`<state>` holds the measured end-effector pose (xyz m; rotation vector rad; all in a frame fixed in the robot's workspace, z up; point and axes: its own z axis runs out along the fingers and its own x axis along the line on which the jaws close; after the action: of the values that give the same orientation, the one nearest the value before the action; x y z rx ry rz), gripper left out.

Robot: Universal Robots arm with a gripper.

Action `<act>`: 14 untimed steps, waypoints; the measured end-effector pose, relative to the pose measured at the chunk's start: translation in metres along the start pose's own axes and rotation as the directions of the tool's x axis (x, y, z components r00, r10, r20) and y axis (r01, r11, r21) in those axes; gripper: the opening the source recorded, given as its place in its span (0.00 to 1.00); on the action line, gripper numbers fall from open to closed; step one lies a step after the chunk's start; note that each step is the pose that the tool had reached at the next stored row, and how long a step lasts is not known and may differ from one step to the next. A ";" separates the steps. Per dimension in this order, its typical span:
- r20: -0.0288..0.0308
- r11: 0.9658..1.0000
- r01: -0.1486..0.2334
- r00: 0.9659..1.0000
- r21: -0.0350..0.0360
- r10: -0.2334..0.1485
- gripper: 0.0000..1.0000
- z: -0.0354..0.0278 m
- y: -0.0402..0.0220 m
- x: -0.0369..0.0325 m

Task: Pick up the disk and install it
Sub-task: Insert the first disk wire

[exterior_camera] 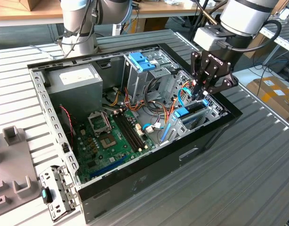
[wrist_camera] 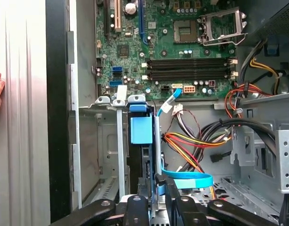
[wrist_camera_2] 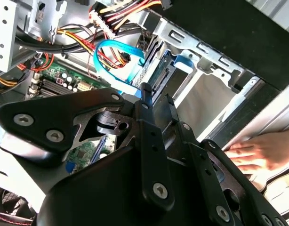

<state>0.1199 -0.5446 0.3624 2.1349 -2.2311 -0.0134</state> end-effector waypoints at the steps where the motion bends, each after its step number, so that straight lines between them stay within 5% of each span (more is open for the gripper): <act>1: 0.000 1.000 0.000 1.000 -0.011 0.000 0.29 0.0015 -0.0002 0.0000; 6: -0.001 1.000 0.001 1.000 -0.025 -0.001 0.29 0.0035 -0.0016 -0.0002; 14: -0.001 1.000 0.001 1.000 -0.026 -0.001 0.29 0.0042 -0.0030 -0.0003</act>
<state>0.1227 -0.5446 0.3581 2.1223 -2.2171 -0.0405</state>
